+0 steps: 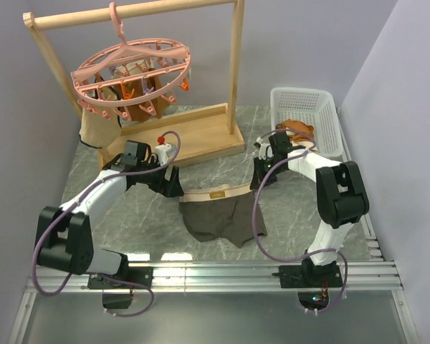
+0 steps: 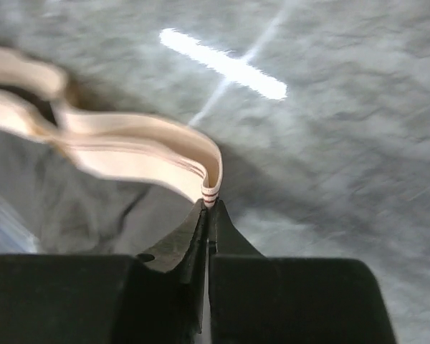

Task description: Clip the underwear to the hanger

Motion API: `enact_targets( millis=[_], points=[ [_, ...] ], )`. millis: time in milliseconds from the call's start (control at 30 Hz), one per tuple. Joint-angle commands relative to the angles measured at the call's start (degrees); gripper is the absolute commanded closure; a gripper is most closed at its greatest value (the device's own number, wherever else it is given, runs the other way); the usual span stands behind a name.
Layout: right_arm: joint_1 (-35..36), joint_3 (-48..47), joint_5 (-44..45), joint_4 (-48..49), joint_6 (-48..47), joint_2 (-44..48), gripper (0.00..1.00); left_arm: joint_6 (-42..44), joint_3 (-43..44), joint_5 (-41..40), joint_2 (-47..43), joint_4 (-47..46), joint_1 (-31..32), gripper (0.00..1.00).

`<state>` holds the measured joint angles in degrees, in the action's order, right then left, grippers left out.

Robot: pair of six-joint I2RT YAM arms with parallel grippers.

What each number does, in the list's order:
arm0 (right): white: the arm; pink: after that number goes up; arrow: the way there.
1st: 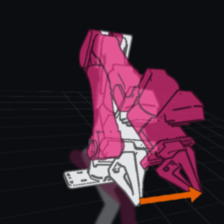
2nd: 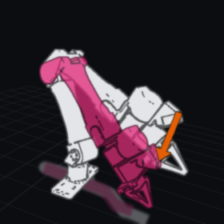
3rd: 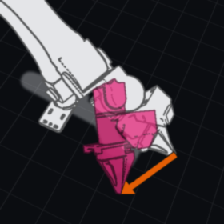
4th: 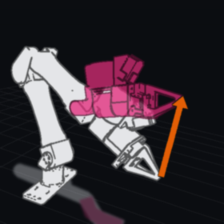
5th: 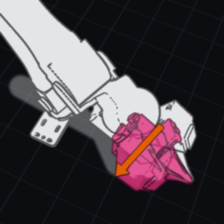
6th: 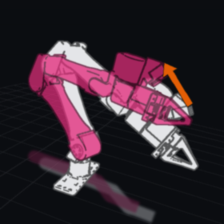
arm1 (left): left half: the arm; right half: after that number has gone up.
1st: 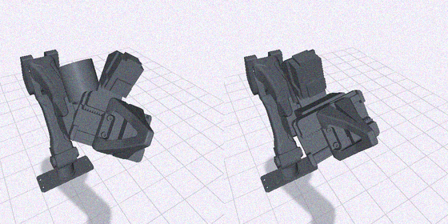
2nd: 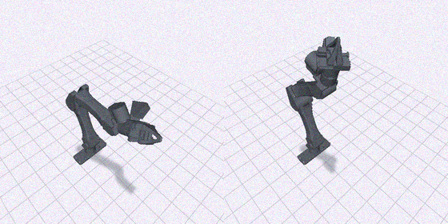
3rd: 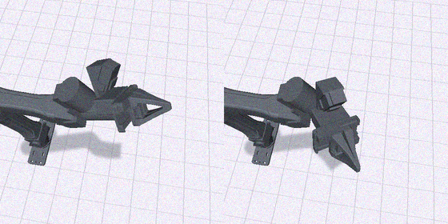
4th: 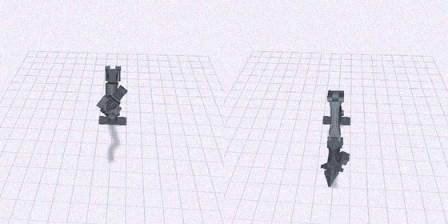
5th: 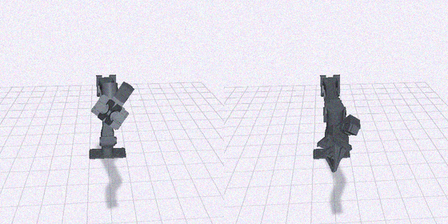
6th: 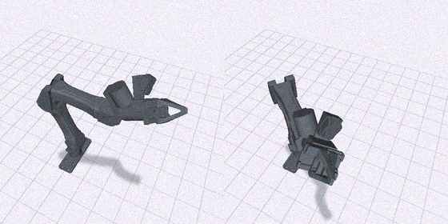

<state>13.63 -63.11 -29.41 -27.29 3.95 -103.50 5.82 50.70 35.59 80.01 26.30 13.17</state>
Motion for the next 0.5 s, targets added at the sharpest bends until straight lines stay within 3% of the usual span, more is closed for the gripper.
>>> enact_targets(
  millis=[0,100,200,333,467],
  points=[
    [-0.53,-1.4,-7.66,-1.27,-3.41,8.82,1.0,-4.41,-1.56,-2.02,-3.98,-3.89,-0.25,0.09],
    [-1.67,-1.49,-11.54,-2.07,-7.44,17.96,1.0,-7.56,-1.83,-1.05,-4.25,-4.77,-0.95,0.1],
    [-2.46,-2.72,-9.36,-2.59,-11.04,24.92,1.0,-8.46,-1.39,-0.96,-2.67,-5.82,-1.04,0.14],
    [-2.47,-3.07,-5.66,-8.99,-15.72,23.18,1.0,-9.95,-0.69,-0.97,1.63,-10.03,-0.95,0.25],
    [-2.55,-0.17,-4.43,-7.79,-15.9,19.84,1.0,-14.07,0.8,1.4,6.47,-14.24,0.19,0.36]
  ],
)
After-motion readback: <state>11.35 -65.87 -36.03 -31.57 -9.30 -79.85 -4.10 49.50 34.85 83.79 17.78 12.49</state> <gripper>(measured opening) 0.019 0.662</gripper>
